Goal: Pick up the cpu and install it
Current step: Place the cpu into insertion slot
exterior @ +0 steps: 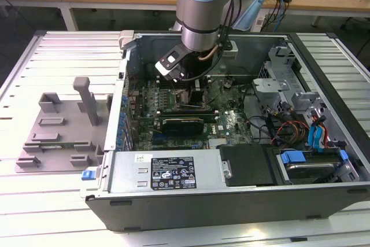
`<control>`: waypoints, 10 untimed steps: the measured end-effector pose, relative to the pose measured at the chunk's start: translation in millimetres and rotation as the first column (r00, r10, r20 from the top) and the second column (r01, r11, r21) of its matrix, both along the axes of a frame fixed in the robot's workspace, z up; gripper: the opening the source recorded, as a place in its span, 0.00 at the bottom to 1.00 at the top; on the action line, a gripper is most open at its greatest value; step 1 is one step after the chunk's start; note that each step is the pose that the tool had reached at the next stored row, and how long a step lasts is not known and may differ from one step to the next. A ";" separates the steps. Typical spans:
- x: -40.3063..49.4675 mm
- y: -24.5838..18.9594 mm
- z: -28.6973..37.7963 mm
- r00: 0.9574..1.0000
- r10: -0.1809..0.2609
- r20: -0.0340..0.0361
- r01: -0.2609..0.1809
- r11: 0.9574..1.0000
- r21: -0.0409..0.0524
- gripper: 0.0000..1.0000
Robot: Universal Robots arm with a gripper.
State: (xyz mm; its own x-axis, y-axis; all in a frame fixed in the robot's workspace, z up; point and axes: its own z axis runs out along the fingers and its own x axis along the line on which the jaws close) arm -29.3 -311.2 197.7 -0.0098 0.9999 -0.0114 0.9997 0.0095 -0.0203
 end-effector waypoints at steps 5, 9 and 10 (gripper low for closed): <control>0.0 0.0 -0.2 1.000 0.000 0.000 0.000 1.000 0.000 0.62; 0.0 2.4 -0.3 1.000 0.000 0.000 0.000 1.000 0.000 0.62; 0.0 2.3 -0.3 1.000 0.000 0.000 0.000 1.000 0.000 0.62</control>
